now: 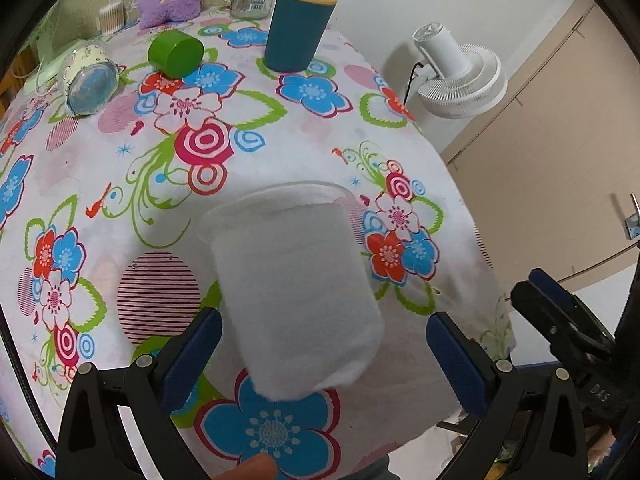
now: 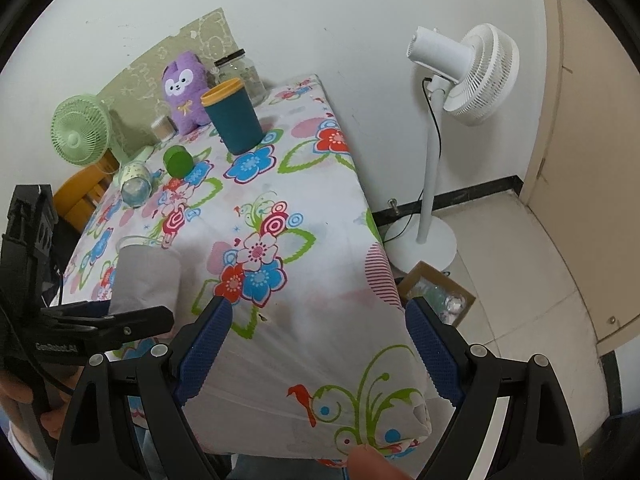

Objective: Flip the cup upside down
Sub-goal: 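Grasp the cup with the left gripper while the right gripper releases it, then rotate the left tool to turn the held cup opening-down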

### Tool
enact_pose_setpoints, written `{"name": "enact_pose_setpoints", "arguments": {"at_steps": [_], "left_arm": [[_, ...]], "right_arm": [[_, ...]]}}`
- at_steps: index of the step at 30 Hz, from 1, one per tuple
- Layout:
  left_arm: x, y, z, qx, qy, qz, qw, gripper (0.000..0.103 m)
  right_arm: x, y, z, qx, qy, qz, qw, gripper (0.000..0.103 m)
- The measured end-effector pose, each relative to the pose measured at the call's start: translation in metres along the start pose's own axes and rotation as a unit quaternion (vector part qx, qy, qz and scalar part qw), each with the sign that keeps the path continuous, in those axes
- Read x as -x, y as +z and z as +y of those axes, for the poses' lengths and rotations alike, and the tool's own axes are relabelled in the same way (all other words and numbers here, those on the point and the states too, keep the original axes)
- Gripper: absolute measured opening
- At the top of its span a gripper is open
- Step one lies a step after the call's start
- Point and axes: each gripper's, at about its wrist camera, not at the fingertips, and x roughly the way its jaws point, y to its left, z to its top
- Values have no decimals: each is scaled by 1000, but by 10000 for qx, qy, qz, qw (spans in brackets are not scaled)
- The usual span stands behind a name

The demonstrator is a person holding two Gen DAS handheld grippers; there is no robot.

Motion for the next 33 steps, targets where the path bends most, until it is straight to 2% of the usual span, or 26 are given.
{"name": "enact_pose_setpoints", "arguments": {"at_steps": [5,13,19,25,28,33], "left_arm": [[-3,-4,-1,-54,108,-111,9999,98],[-5,-5,2,30,115,-167,9998,73],[1,-4,3,-23,175,-112,9998,72],[16,6,12,-365,160,520,9978,72],[31,15,16,-629,275,799,9944,72],[43,24,23,-1015,483,1508,9822,72]], "right_arm": [[-2,-2,-3,-49,-4,31,10000,90],[-4,-2,-4,-59,6,31,10000,90],[-6,-5,4,-7,90,52,9999,90],[-9,-11,23,321,284,64,9991,90],[-11,-13,33,491,466,97,9977,90],[-9,-18,48,806,782,77,9936,90]]}}
